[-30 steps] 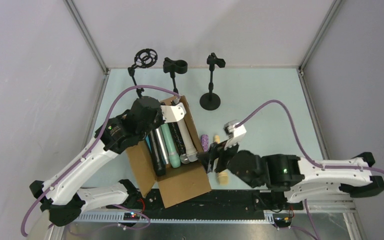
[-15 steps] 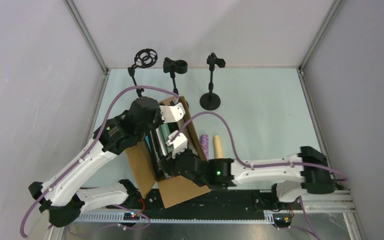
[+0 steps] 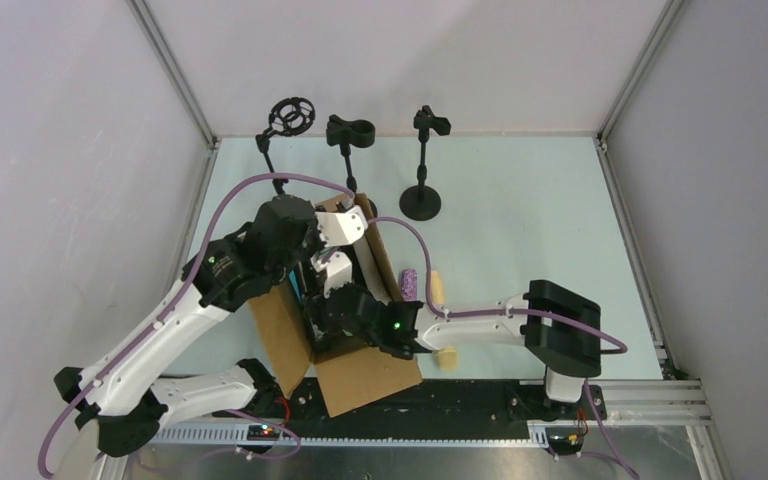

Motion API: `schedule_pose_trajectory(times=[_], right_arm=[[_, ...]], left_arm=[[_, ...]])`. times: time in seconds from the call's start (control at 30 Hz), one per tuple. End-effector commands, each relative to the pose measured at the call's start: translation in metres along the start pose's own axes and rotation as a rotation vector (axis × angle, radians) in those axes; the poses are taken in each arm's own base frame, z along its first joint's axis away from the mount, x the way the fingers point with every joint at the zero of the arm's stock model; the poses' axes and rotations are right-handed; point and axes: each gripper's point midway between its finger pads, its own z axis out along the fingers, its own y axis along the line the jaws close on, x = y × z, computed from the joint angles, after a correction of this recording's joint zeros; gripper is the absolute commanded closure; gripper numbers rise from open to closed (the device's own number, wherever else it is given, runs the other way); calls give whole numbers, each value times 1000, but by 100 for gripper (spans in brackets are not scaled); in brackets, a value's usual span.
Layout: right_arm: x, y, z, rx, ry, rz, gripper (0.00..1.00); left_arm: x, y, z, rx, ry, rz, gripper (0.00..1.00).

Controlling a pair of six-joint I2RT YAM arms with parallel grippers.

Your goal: Attach the microphones to the stand

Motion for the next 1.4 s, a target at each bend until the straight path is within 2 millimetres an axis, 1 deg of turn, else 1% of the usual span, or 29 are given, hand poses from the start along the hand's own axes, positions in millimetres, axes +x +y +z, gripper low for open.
schedule_pose_trajectory(times=[0.0,0.1,0.2,0.33,0.4,0.5,0.53,0.6,0.63,0.67,0.73,0.77,0.8,0.83,0.87,0.9,0.93,0.97,1.0,1.03,1.07,1.1,1.13,1.17,1.2,1.23,1.27,1.3,1.37], right_arm=[[-22,18,14,-41,-46,61,36],[-10,16,22,-40,-17,56,39],[-1,17,29,-35,7,48,40],[7,18,36,-33,28,37,43],[8,17,37,-29,34,34,50],[5,14,35,-13,30,27,65],[1,13,33,-9,19,25,68],[-6,12,29,1,8,21,82],[-9,11,27,4,5,18,85],[-16,11,23,6,-9,15,90],[-25,11,14,14,-19,9,97],[-32,12,5,12,-23,8,99],[-34,12,0,12,-23,5,100],[-39,14,-11,3,-26,0,100],[-32,13,-19,2,-10,-15,100],[-43,16,-31,-12,-29,-14,100],[-34,15,-39,-15,-11,-30,100],[-40,15,-52,-25,-16,-31,100],[-26,11,-60,-16,29,-57,100],[-31,11,-72,-28,28,-46,100],[-18,7,-81,-24,69,-67,100],[-19,7,-92,-42,75,-52,100],[-14,5,-105,-49,98,-60,100],[-11,5,-112,-54,109,-51,100],[-5,3,-126,-56,131,-60,100],[-2,0,-132,-47,138,-65,100],[3,-3,-145,-47,158,-74,100],[5,-6,-151,-42,164,-79,100],[14,-10,-171,-45,200,-111,100]], left_arm=[[-12,27,-14,-103,-69,-69,100],[-13,29,-15,-105,-72,-71,100],[-14,29,-15,-104,-74,-72,100],[-14,29,-15,-103,-78,-74,100],[-14,29,-15,-102,-79,-74,100],[-13,28,-15,-103,-78,-73,100],[-13,28,-15,-103,-76,-71,100],[-12,28,-15,-103,-76,-69,100],[-12,28,-15,-104,-75,-69,100],[-12,27,-15,-103,-76,-68,100],[-11,27,-15,-105,-73,-66,100],[-10,28,-16,-107,-71,-63,100],[-9,28,-16,-108,-69,-60,100],[-9,28,-15,-109,-66,-55,100],[-8,28,-16,-111,-65,-55,100],[-8,28,-16,-111,-65,-54,100],[-8,28,-16,-112,-64,-55,100],[-8,28,-16,-113,-64,-55,100],[-8,29,-17,-115,-65,-57,100],[-8,29,-17,-115,-66,-57,100],[-7,29,-17,-116,-65,-56,100],[-6,28,-17,-116,-63,-54,100],[-7,28,-17,-115,-65,-54,100],[-6,28,-17,-115,-63,-53,100],[-6,28,-17,-116,-63,-52,100],[-6,29,-18,-117,-62,-53,100],[-6,29,-18,-116,-64,-52,100],[-7,29,-18,-117,-64,-53,100],[-7,29,-16,-115,-61,-50,100]])
